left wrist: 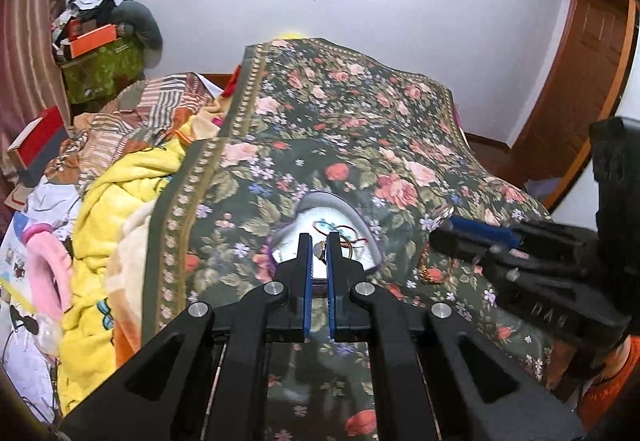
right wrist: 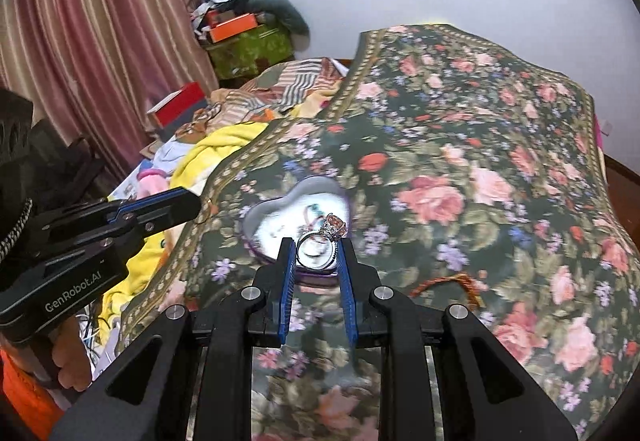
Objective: Organize jewelry
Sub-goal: 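Carry the silver rings with the right gripper over the heart tin, then lower the rings into the tin and open the right gripper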
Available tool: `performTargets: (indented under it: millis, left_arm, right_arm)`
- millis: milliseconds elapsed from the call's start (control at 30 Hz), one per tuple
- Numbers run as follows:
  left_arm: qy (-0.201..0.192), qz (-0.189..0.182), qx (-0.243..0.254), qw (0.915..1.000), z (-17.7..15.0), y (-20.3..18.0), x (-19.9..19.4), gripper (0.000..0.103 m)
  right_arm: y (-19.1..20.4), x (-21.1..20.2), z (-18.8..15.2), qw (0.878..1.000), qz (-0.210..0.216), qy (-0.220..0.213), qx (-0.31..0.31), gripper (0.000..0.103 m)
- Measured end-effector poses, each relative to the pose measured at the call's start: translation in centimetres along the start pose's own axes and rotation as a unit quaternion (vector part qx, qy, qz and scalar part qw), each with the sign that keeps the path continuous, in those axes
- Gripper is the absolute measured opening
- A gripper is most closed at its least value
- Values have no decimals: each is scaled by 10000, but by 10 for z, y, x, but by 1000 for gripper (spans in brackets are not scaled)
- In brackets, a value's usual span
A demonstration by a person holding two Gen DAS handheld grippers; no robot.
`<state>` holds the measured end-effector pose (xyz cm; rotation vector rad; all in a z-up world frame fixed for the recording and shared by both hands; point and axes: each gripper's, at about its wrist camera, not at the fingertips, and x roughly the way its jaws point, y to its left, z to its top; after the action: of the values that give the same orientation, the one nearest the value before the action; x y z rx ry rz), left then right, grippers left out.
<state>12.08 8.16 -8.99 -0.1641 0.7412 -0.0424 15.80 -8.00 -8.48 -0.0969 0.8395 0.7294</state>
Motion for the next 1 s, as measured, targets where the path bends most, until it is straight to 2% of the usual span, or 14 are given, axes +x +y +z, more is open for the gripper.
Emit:
performTargets:
  millis: [300, 733, 1000]
  left_arm:
    - [77, 76, -133, 9999, -2, 18, 11, 4]
    - [243, -123, -180, 9995, 3, 23, 50, 4]
    - [348, -159, -167, 9991, 1, 24, 65, 4]
  right_arm:
    - [-4, 21, 4, 9998, -43, 171, -21, 19]
    - [-2, 50, 7, 9988, -18, 426, -248, 19]
    - [1, 54, 7, 9984, -57, 398, -405, 19]
